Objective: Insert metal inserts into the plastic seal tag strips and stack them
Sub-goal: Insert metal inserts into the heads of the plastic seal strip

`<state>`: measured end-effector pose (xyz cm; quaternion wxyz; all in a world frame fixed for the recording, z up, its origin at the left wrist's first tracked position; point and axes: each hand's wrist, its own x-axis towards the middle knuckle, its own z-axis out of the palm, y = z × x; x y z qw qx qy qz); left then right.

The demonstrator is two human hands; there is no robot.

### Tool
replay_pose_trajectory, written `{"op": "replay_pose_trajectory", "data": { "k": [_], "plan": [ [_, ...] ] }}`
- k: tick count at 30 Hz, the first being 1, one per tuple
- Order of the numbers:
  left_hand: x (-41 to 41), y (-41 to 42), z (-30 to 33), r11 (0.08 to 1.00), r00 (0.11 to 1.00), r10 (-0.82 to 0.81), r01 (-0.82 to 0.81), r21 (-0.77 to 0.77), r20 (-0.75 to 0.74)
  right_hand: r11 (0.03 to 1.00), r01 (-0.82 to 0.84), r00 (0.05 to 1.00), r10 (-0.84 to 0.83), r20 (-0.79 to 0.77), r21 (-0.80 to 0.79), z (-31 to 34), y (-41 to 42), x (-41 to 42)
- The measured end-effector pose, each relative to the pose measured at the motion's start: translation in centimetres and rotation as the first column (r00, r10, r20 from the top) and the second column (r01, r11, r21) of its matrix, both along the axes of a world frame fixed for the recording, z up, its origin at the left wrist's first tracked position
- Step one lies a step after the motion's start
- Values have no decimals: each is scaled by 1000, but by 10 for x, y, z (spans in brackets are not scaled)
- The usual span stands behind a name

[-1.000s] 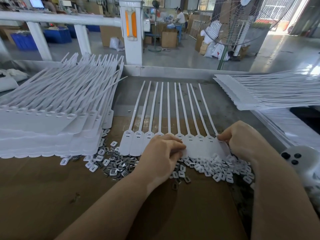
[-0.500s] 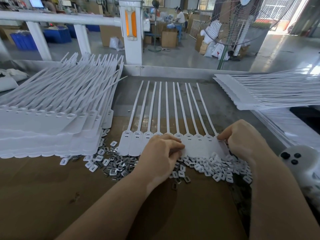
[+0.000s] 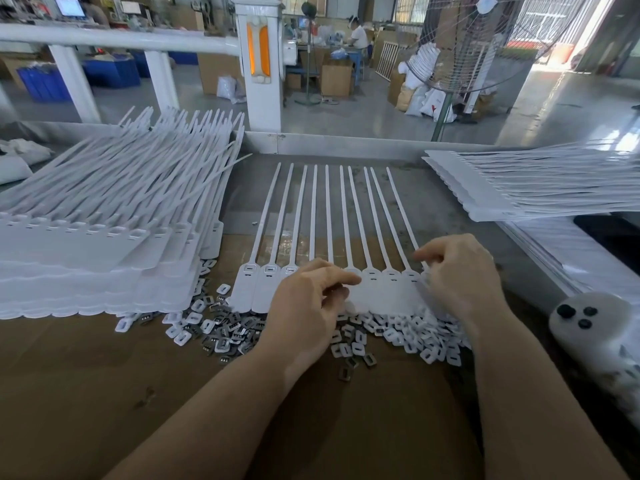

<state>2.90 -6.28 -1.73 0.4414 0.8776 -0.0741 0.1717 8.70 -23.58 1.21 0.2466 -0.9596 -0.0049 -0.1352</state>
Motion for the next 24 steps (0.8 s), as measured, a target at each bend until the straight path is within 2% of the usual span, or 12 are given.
{"op": "replay_pose_trajectory", "data": {
  "k": [6, 11, 14, 18, 21, 24],
  "plan": [
    [0, 1, 4, 993, 996, 84, -82, -84, 29, 980, -197, 978, 195, 79, 19, -6, 21, -5],
    [-2, 3, 9, 912, 998, 60, -64, -405, -23, 948, -317, 937, 310, 164, 22, -9, 32, -9],
    [-1, 7, 11, 871, 998, 36, -56, -489, -49, 933, -358, 920, 349, 176, 20, -10, 36, -10],
    [1, 9, 8, 925, 994, 97, -107, -366, -45, 974, -225, 961, 220, 166, 9, -14, 30, -6],
    [2, 8, 4, 987, 994, 95, -102, -125, -59, 997, -66, 989, 69, 133, -29, -16, 23, -3],
    [3, 6, 0, 993, 996, 75, -70, 94, -50, 992, 97, 992, -90, 91, -85, -15, 17, -2]
  ]
}}
